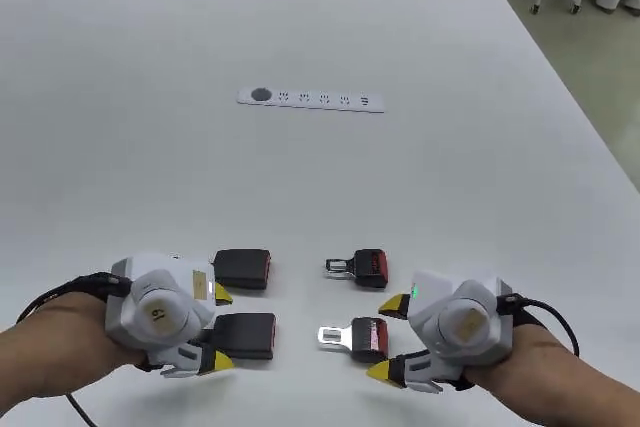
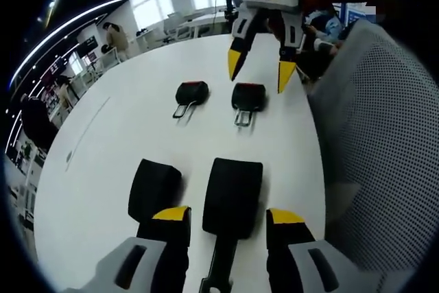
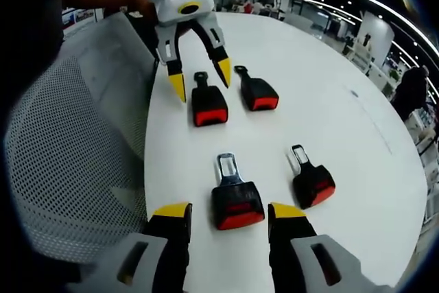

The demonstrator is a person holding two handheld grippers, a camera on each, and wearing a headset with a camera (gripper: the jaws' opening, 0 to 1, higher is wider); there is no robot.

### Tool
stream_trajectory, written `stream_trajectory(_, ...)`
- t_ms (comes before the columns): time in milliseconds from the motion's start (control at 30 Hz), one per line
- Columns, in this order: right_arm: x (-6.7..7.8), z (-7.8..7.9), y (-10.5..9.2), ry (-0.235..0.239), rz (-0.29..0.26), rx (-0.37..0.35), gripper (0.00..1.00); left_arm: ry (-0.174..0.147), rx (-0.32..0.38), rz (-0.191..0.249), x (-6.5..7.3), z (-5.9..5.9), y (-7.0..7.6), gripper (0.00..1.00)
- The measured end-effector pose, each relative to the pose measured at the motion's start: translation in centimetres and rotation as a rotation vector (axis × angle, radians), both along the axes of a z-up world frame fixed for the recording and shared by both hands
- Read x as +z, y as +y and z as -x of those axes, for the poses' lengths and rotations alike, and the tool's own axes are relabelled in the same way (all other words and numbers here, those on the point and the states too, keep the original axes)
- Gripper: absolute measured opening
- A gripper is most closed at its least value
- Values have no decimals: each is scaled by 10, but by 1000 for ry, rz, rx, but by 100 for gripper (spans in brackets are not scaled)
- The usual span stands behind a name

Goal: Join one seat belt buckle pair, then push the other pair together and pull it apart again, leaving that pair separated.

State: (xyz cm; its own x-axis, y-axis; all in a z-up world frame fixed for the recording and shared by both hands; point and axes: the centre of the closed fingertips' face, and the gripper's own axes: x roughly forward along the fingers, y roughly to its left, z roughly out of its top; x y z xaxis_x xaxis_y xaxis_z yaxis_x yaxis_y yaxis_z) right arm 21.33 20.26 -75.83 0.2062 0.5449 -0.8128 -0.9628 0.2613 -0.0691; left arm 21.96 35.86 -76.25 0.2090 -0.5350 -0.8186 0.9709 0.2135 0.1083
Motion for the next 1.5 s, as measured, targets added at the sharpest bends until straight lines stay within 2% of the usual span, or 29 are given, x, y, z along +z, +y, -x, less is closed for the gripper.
stream_trajectory(167, -5, -3, 1, 10, 16, 26, 42, 18, -33, -29, -12, 1, 0, 41)
stream_trajectory(267, -9, -4, 4, 45, -4, 19, 41, 19, -60, -50, -12, 4, -3, 40)
stream_trajectory(400, -16, -5, 3, 55, 23, 46, 40, 21, -77, -64, -16, 3, -4, 40)
stream_trajectory(600, -20, -4, 3, 76, 41, 77, 37, 33, -96, -61, -16, 1, -7, 37)
stream_trajectory(700, -24, 0, 1, 91, 69, 107, 33, 36, -109, -65, -17, 0, -9, 36)
stream_trajectory(900, -26, -2, 1, 93, 80, 138, 33, 43, -109, -57, -17, 0, -10, 35)
stream_trajectory(1133, -26, -3, 2, 92, 109, 216, 33, 45, -115, -61, -17, 1, -11, 35)
stream_trajectory(1200, -26, -1, 3, 92, 132, 238, 33, 45, -116, -63, -17, 1, -11, 35)
stream_trajectory(1400, -27, -3, 3, 95, 165, 259, 33, 48, -111, -66, -16, 2, -12, 35)
stream_trajectory(1500, -26, -1, 6, 92, 178, 242, 33, 50, -107, -64, -15, 3, -12, 35)
